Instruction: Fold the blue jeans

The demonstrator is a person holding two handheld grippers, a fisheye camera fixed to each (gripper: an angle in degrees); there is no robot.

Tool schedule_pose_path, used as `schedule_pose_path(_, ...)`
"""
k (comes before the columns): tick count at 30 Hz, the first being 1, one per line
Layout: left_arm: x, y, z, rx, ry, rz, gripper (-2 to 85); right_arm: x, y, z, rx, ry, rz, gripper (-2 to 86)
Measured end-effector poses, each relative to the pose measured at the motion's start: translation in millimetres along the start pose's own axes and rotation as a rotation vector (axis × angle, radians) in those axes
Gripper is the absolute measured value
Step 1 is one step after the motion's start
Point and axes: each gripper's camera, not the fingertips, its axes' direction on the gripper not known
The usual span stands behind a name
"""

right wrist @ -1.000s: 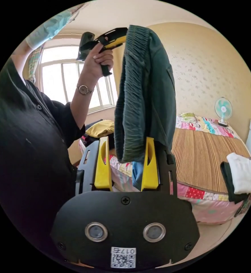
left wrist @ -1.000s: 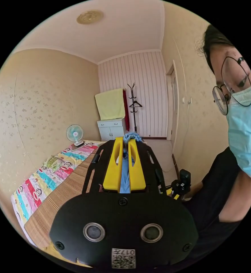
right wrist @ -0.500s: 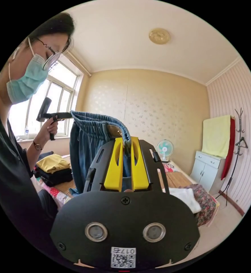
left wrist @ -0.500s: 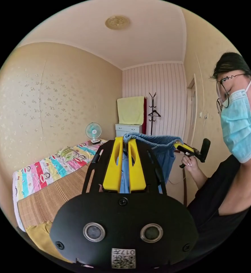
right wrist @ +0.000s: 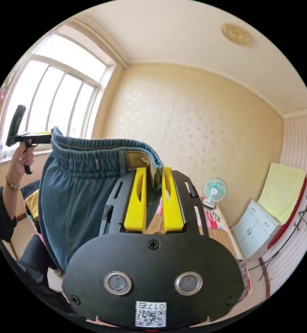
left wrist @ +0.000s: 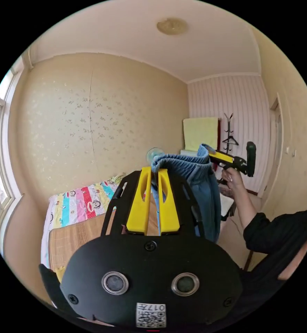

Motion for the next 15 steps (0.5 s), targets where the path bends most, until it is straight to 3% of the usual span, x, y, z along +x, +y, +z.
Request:
schedule_pose_path(2, -75, -21, 58, -0.023, -0.055, -0.131, 6.5, 52, -22, 102, 0.011, -0.032, 0.286, 7.3)
schedule_pose_path(4, -167, -9, 98, -0.098, 0.011, -0.396, 10.1, 70, -9, 127, 0.054, -0.094, 0.384, 6.2)
schedule_pose_path(6, -191, 29, 107, -0.071, 0.115, -0.407, 11.4, 72, 17, 138, 0.044, -0.128, 0.413, 6.4)
schedule_pose_path(8, -190, 82, 118, -0.099, 0.12, -0.366, 11.2, 58, 77, 149, -0.023, -0.241, 0.326, 7.0)
schedule_pose_path(11, -160, 192, 168, -0.328, 0.141, -0.287, 11.1, 34, 194, 161, -0.221, -0.289, 0.242, 7.1)
schedule_pose_path(13, -121, 288, 225, -0.56, 0.3, -0.319, 11.9, 25, 273, 167, -0.398, -0.29, 0.256, 7.1)
schedule_pose_path(15, -86, 349, 260, -0.679, 0.439, -0.355, 12.4, 23, 351, 157, -0.529, -0.322, 0.325, 6.9)
